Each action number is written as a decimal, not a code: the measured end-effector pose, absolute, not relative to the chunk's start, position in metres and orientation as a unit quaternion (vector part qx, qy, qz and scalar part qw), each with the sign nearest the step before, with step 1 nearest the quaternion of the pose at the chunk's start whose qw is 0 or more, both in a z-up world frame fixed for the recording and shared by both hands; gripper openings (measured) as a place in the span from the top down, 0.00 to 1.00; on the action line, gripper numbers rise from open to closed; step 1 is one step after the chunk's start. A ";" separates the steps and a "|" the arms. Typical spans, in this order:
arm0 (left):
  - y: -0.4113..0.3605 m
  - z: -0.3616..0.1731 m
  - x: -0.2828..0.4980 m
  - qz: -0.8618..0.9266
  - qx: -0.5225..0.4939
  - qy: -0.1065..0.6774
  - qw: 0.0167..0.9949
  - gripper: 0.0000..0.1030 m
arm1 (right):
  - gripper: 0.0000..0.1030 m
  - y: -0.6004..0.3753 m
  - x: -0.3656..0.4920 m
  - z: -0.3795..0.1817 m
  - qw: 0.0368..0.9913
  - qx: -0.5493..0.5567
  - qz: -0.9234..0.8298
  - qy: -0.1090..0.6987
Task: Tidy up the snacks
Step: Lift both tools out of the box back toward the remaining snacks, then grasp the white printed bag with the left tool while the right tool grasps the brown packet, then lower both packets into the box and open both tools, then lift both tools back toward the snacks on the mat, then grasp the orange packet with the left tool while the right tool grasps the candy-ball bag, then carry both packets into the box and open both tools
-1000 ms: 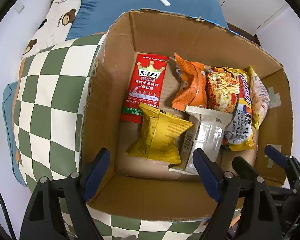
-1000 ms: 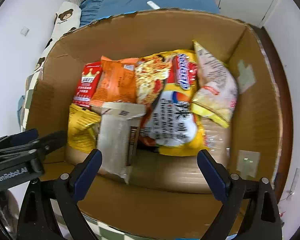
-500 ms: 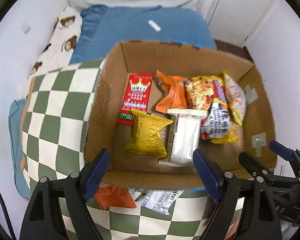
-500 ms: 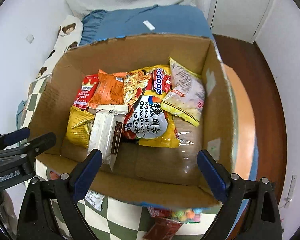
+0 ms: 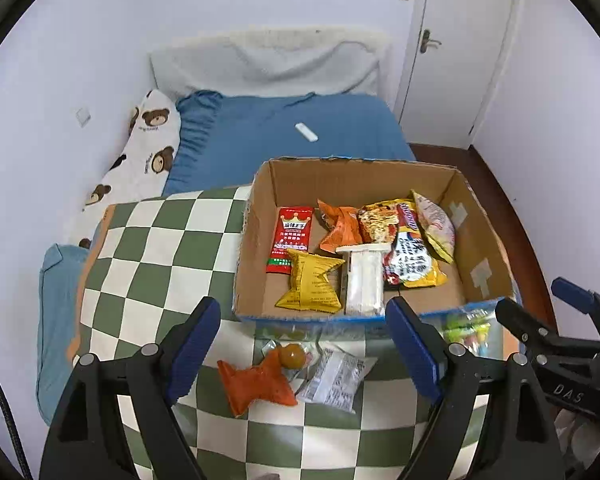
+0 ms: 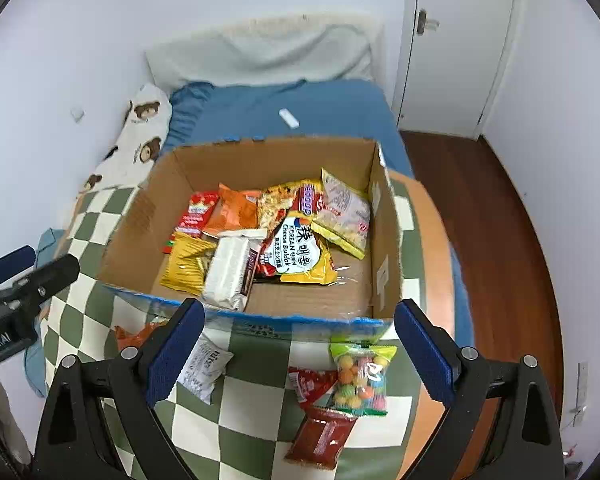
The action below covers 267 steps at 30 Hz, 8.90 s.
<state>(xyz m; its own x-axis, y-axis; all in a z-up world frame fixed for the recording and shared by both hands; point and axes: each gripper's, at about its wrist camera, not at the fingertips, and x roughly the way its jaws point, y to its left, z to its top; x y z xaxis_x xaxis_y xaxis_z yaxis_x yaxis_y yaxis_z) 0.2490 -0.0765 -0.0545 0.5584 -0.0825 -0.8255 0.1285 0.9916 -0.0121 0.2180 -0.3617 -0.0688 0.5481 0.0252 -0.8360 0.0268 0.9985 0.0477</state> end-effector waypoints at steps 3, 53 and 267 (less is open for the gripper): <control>-0.073 -0.042 0.229 -0.065 0.030 0.446 0.892 0.18 | 0.05 -0.356 0.198 -0.052 0.891 0.026 -0.001 0.454; -0.050 -0.216 0.239 -0.066 0.045 0.582 0.809 0.01 | 0.23 -0.397 0.143 -0.300 0.754 0.172 -0.080 0.629; -0.025 -0.282 0.200 -0.064 0.001 0.691 0.720 0.58 | 0.47 -0.358 0.120 -0.308 0.754 0.109 -0.011 0.648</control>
<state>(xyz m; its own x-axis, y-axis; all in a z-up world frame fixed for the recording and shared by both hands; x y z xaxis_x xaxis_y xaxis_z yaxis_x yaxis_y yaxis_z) 0.2002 -0.0247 -0.2819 0.0380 -0.0902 -0.9952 0.0933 0.9919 -0.0863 0.1203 -0.3580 -0.3083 0.1595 0.1248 -0.9793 0.1583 0.9759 0.1502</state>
